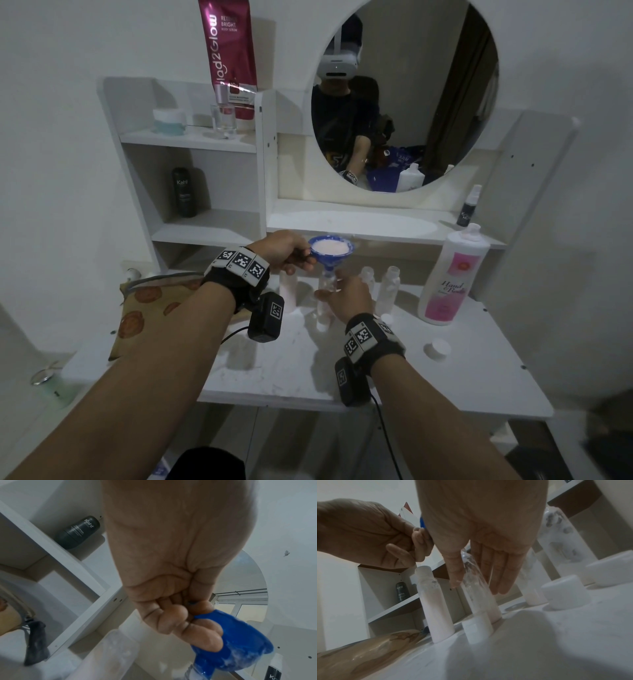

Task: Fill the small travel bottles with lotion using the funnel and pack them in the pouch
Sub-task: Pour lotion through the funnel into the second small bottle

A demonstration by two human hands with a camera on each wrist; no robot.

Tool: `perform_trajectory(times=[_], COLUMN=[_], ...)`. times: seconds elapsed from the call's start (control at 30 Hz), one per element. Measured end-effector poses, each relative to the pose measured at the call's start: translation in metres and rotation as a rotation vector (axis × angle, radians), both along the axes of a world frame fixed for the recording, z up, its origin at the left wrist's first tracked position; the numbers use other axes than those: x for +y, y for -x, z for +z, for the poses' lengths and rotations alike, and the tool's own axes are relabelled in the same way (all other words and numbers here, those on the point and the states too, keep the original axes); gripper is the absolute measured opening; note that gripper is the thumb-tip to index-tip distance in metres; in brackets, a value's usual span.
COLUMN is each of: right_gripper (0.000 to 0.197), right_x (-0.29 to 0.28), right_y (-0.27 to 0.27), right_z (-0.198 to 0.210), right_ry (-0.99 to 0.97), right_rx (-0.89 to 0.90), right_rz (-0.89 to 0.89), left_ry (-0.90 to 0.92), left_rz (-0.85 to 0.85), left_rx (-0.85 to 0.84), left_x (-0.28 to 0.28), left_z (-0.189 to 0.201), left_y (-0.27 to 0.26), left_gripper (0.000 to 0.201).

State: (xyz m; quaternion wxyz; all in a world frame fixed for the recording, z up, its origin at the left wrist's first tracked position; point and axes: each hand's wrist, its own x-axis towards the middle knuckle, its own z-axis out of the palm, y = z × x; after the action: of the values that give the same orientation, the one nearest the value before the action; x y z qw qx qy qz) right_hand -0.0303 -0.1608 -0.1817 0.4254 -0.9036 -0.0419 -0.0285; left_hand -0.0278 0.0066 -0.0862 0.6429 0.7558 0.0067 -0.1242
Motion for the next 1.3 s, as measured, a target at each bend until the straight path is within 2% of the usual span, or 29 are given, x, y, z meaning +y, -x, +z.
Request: perform_trajectory(times=[1.3], right_gripper=[0.043], right_x=[0.0017], right_y=[0.0015], right_z=[0.0034], right_ry=[-0.02], right_rx=[0.013], right_rz=[0.007], left_ry=[-0.014], left_rz=[0.004], left_rx=[-0.004], left_x=[0.0027], left_z=[0.0061], left_y=[0.0069], left_gripper=[0.019])
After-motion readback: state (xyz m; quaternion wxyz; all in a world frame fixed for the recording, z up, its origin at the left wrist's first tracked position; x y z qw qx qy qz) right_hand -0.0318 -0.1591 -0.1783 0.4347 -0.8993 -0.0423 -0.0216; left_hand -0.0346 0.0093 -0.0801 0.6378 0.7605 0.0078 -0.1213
